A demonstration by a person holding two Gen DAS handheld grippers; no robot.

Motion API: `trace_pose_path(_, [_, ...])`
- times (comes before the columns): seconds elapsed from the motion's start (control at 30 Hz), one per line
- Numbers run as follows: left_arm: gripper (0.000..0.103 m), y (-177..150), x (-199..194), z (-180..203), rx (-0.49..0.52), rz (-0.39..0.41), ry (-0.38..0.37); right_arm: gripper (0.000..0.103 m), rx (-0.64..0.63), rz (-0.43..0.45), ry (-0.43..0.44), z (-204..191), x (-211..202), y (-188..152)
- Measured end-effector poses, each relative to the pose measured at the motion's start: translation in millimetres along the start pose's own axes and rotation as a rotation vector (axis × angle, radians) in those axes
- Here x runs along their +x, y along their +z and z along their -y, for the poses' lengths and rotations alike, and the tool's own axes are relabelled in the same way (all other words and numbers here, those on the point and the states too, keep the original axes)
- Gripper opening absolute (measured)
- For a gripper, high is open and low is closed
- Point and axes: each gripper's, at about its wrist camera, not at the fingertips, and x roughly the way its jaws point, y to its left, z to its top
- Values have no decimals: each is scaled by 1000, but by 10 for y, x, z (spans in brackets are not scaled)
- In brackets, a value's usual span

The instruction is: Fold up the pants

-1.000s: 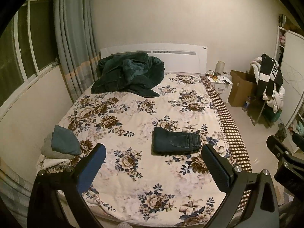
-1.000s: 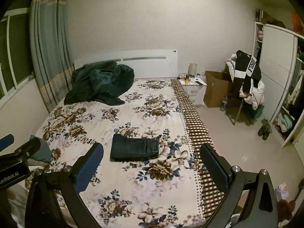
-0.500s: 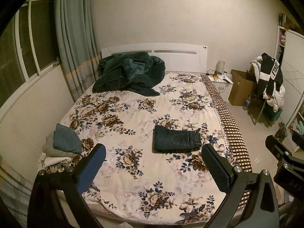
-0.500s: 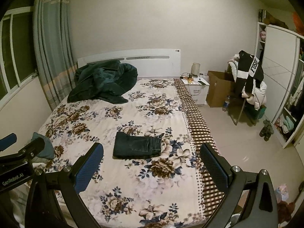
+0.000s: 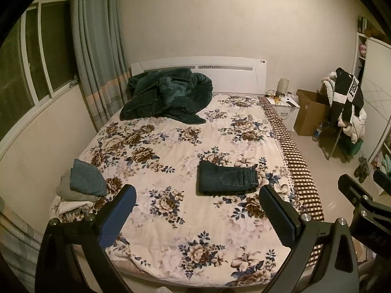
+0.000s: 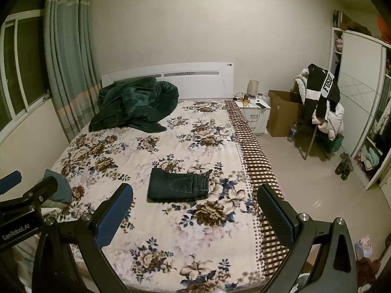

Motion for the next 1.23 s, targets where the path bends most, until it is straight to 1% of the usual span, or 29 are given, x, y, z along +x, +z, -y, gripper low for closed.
trace_pose_path(0.27, [103,-39,-79,-47,1,-11,6,103,1,-3,6,16,-13,-37])
trace_pose_path(0.57, [103,-29,-73,-35,4,-12,1,103,2,-8,9,31,-33,-111])
trace_pose_path(1.07, [103,-33,-115,0,3,-13,-1,103,-1,-8,10,55,-16,-96])
trace_pose_path(1.23, [103,-15,-167,54,8,2,0,103,10,-6,1,58,-94,-209])
